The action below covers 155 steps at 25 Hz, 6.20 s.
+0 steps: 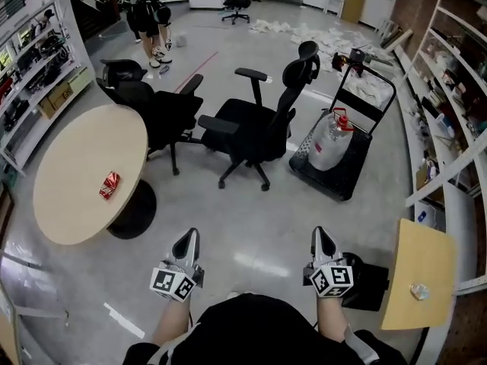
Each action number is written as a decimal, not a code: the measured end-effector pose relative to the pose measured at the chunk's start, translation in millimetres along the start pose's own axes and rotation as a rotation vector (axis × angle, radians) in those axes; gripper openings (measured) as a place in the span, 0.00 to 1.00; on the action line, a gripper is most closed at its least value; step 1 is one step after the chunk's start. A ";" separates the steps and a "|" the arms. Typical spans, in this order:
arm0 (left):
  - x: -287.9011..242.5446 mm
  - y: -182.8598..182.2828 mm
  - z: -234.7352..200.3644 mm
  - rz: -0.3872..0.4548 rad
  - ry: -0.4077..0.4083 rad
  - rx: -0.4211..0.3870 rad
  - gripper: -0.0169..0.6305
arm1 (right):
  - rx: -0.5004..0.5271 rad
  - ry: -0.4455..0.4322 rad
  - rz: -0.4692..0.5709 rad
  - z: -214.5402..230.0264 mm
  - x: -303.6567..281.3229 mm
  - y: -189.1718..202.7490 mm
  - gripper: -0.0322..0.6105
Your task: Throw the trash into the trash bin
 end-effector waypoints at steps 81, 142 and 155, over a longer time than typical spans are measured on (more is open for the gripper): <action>-62.0 154.5 843.7 -0.227 1.652 -0.077 0.03 | -0.191 1.268 0.437 215.3 707.1 16.4 0.06; -132.9 263.4 1001.3 -0.486 1.739 -0.368 0.63 | -0.248 1.072 0.273 361.8 684.0 -4.1 0.06; -100.7 115.8 944.8 -0.150 1.505 -0.116 0.63 | -0.101 0.819 0.310 363.2 701.5 -56.1 0.06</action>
Point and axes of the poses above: the fingertips, and each gripper's own axes: x backward along the fingers, z to its right, y out of its underside, the point moved 4 cm from there along x, backward along the fingers, and after that the axes turned 7 degrees about -x, right-handed, at the moved point
